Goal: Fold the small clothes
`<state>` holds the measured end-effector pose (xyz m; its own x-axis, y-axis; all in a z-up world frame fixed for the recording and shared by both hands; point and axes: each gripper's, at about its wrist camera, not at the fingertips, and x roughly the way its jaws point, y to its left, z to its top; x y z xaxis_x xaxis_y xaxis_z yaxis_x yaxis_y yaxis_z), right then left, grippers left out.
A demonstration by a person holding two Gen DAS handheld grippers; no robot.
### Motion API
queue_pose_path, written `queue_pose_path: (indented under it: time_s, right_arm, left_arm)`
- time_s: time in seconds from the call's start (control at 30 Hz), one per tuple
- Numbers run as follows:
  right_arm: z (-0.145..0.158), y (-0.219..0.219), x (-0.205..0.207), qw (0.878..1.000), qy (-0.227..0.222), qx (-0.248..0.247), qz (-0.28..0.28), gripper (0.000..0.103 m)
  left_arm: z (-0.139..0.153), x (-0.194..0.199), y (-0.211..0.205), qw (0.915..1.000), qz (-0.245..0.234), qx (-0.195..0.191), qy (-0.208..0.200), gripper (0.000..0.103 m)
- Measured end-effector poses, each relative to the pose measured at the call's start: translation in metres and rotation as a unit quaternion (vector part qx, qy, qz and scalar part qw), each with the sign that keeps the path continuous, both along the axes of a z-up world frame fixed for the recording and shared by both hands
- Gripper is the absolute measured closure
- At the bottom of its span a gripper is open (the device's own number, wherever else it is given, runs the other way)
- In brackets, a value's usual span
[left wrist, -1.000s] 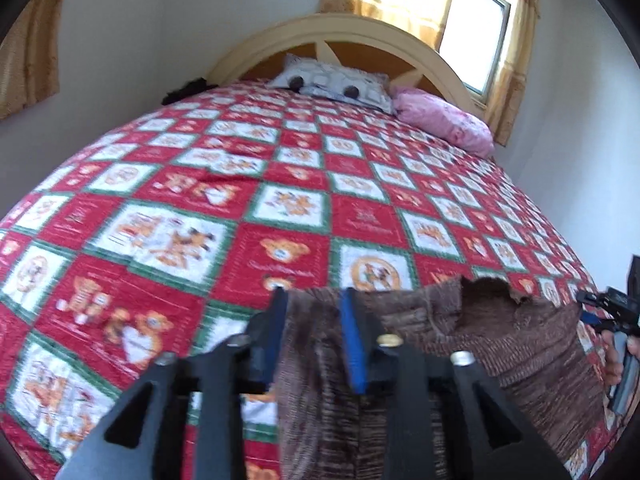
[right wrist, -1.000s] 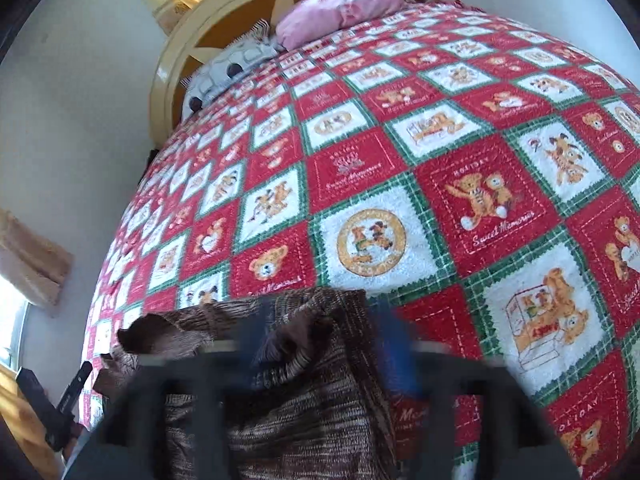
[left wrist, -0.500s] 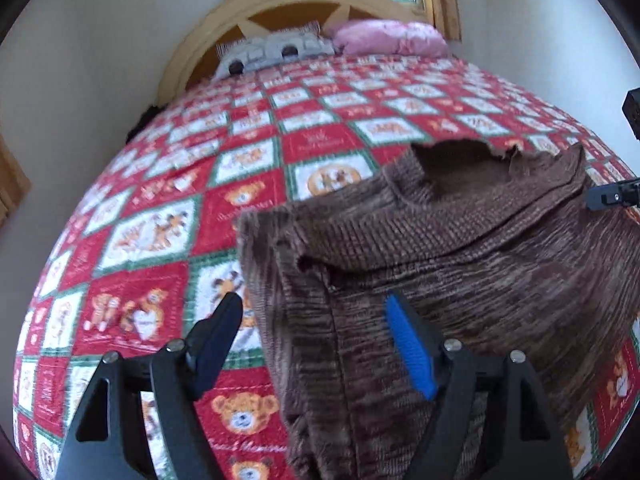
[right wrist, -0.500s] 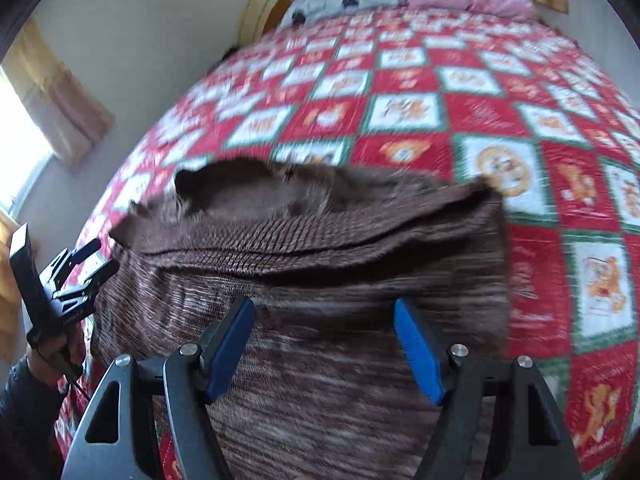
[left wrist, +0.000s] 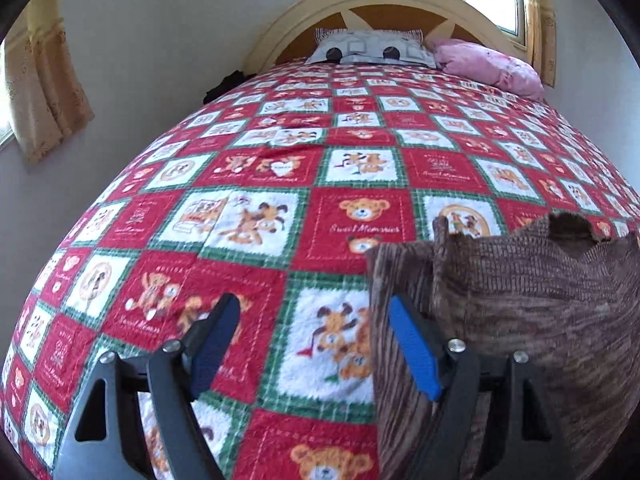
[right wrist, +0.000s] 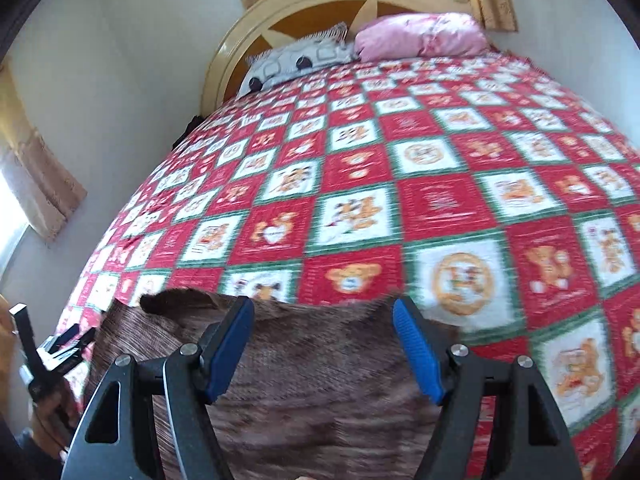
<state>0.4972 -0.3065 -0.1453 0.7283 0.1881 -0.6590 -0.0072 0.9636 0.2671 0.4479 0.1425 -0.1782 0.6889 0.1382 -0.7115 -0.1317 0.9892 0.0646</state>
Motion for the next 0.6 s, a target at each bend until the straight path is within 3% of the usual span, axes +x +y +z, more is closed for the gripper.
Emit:
queue_pose_path:
  time_s: [0.13,0.27,0.43,0.6]
  right_arm:
    - [-0.004,-0.02,-0.028,1.0,-0.002,-0.023,-0.013,0.031]
    - [-0.014,-0.023,-0.046,0.999,0.027,-0.037,0.006,0.031]
    - [-0.032,-0.017,-0.075,0.998,0.06,-0.003,0.034,0.031]
    - [-0.043,-0.005,-0.112,0.995,0.071,-0.01,0.064,0.031]
  left_arm:
    - [0.008,-0.024,-0.011,0.9997,-0.02,0.002,-0.017,0.02]
    - [0.008,-0.041,-0.03,0.9985,-0.049,0.018,-0.014,0.017]
    - [-0.012,-0.058,-0.041,0.996,-0.06,0.064,0.016,0.016]
    - [-0.016,-0.071,-0.032,0.9974,-0.047,0.048,0.028,0.008]
